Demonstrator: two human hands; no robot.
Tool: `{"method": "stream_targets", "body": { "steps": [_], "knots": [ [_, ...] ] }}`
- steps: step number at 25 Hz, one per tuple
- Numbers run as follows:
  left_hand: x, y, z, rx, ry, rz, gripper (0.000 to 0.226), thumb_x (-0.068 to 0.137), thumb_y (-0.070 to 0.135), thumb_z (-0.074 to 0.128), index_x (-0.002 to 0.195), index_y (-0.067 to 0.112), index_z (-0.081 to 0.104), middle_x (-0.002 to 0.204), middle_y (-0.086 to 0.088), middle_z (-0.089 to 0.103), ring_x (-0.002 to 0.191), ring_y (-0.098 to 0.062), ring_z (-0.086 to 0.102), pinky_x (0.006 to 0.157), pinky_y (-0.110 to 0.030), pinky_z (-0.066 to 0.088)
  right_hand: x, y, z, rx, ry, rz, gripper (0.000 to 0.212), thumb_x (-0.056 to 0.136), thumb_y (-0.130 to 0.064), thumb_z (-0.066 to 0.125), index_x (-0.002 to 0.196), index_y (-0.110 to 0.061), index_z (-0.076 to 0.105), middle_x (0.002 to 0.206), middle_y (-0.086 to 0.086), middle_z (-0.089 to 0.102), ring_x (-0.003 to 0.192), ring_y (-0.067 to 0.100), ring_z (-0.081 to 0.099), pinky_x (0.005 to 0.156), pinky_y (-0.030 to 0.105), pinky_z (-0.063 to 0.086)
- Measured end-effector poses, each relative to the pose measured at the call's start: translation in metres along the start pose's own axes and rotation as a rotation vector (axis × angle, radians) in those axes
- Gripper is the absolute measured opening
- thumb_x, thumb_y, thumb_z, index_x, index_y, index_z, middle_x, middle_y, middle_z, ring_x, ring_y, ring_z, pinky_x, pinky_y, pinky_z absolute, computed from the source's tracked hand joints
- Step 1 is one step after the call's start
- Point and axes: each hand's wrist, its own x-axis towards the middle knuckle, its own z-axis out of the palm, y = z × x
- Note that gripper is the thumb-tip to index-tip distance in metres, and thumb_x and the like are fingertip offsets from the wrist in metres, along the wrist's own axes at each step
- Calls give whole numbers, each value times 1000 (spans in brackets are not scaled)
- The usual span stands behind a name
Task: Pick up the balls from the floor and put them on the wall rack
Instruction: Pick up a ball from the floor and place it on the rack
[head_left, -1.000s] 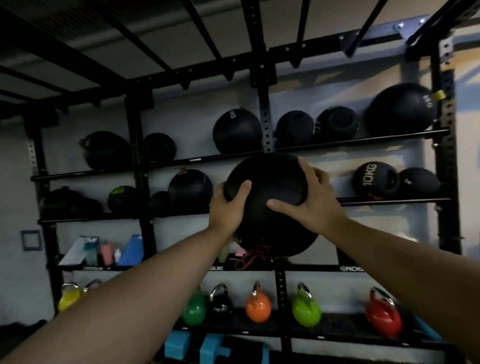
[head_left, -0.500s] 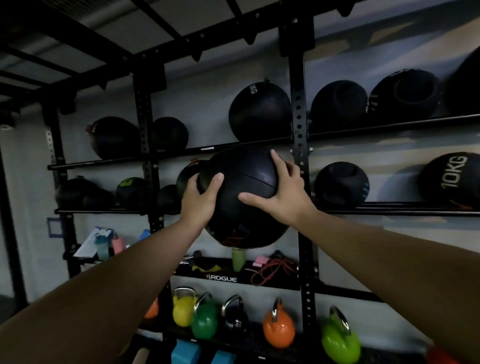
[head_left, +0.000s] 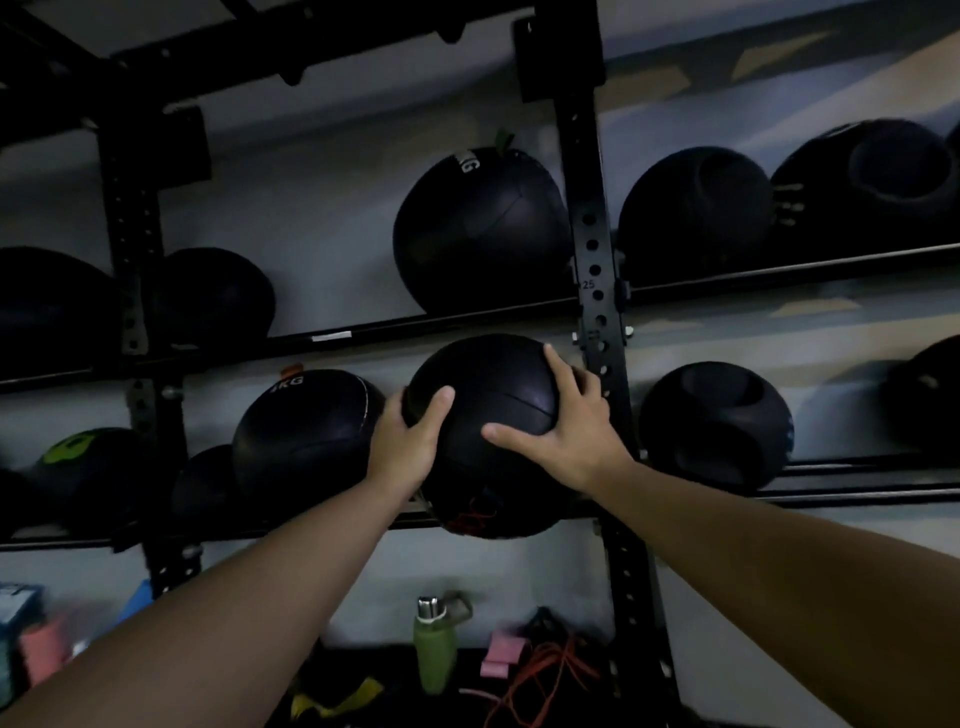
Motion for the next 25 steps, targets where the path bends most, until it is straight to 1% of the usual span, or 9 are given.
{"method": "stream_targets", "body": {
  "steps": [3, 5, 7, 10, 12, 14, 17, 21, 25],
  "knots": [
    [67, -45, 15, 6, 36, 17, 40, 66, 86, 61, 94, 57, 58, 101, 23, 67, 96, 5, 64, 75, -20, 48, 67, 37, 40, 12, 7, 3, 137, 41, -101, 67, 155, -59, 2, 163, -3, 13, 151, 33, 16, 118, 62, 30],
    [101, -84, 24, 28, 16, 17, 42, 68, 86, 60, 100, 58, 61, 106, 23, 69, 105, 2, 65, 84, -25, 53, 108, 70, 69, 7, -24, 6, 137, 41, -102, 65, 155, -59, 3, 163, -2, 14, 151, 34, 14, 119, 61, 27],
    [126, -131, 36, 124, -38, 29, 63, 70, 86, 59, 125, 55, 62, 127, 17, 68, 121, -8, 65, 103, -33, 53, 140, 111, 107, -6, -101, 8, 130, 48, -101, 62, 157, -58, 5, 164, -1, 13, 151, 35, 10, 119, 60, 24],
    [175, -183, 50, 328, -38, 48, 105, 71, 87, 55, 161, 34, 43, 157, 4, 45, 147, -16, 42, 123, -38, 33, 199, 151, 170, -64, -78, -69, 107, 62, -105, 42, 155, -60, 14, 166, -1, 21, 150, 31, 17, 117, 62, 28],
    [214, -208, 52, 374, -63, 106, 92, 84, 74, 55, 161, 24, 47, 161, -4, 47, 152, -20, 42, 123, -33, 31, 246, 162, 198, -63, -56, -132, 93, 71, -100, 40, 153, -56, 32, 161, -3, 35, 147, 27, 29, 115, 57, 34],
    [243, -238, 56, 383, -119, 192, 76, 92, 59, 56, 155, 16, 56, 154, -7, 56, 147, -20, 49, 123, -31, 34, 289, 180, 219, 29, -54, -183, 70, 82, -82, 56, 143, -45, 57, 146, -2, 55, 138, 21, 47, 113, 45, 40],
    [275, -280, 57, 287, -100, 270, 72, 92, 59, 55, 147, 13, 63, 146, -6, 64, 140, -16, 57, 121, -33, 39, 330, 199, 249, 153, 10, -242, 42, 83, -61, 71, 116, -36, 78, 120, -8, 72, 115, 9, 64, 104, 30, 47],
    [299, -312, 32, 68, -71, 212, 63, 91, 59, 56, 140, 22, 66, 138, 1, 71, 133, -13, 65, 117, -36, 47, 355, 175, 284, 127, -53, -238, 30, 72, -71, 64, 84, -48, 79, 85, -28, 74, 85, -5, 68, 83, 29, 57],
    [282, -307, 30, 125, -82, 270, 75, 92, 60, 53, 149, 13, 62, 146, -4, 67, 139, -18, 60, 119, -44, 44, 328, 168, 273, 2, 69, -270, 29, 77, -70, 58, 80, -49, 76, 90, -27, 74, 88, -4, 67, 82, 30, 57]
  ]
}}
